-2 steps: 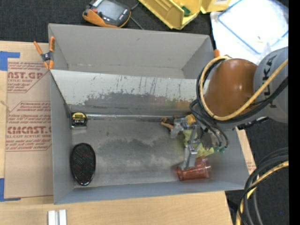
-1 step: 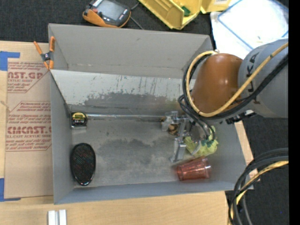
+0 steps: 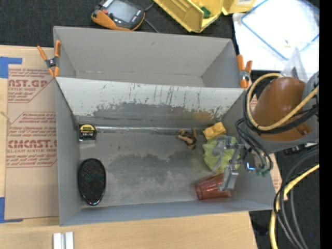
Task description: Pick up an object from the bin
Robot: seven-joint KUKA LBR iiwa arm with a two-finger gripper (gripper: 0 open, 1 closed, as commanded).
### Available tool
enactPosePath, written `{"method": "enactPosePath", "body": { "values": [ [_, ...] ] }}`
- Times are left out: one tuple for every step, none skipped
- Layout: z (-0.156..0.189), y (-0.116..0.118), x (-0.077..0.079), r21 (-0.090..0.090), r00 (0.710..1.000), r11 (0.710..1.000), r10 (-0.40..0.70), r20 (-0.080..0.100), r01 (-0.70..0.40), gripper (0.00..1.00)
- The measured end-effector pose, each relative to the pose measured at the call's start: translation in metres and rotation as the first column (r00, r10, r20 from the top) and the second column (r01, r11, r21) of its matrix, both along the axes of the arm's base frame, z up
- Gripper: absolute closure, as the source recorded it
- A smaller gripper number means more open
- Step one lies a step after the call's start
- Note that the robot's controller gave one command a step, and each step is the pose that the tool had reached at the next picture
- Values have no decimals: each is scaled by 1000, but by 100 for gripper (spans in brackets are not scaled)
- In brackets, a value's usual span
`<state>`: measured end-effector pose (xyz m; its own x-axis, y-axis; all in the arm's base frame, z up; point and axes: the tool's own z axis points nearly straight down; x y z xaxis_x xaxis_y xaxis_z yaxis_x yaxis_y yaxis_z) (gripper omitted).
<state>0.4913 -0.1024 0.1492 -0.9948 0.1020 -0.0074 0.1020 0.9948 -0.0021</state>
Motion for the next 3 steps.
{"method": "enactPosePath", "body": {
  "values": [
    [-8, 14, 7, -1, 994, 994, 107, 5, -107, 0],
    [-39, 4, 28, -2, 993, 993, 122, 5, -122, 100],
    [-39, 4, 28, -2, 993, 993, 121, 5, -121, 100]
  ]
}}
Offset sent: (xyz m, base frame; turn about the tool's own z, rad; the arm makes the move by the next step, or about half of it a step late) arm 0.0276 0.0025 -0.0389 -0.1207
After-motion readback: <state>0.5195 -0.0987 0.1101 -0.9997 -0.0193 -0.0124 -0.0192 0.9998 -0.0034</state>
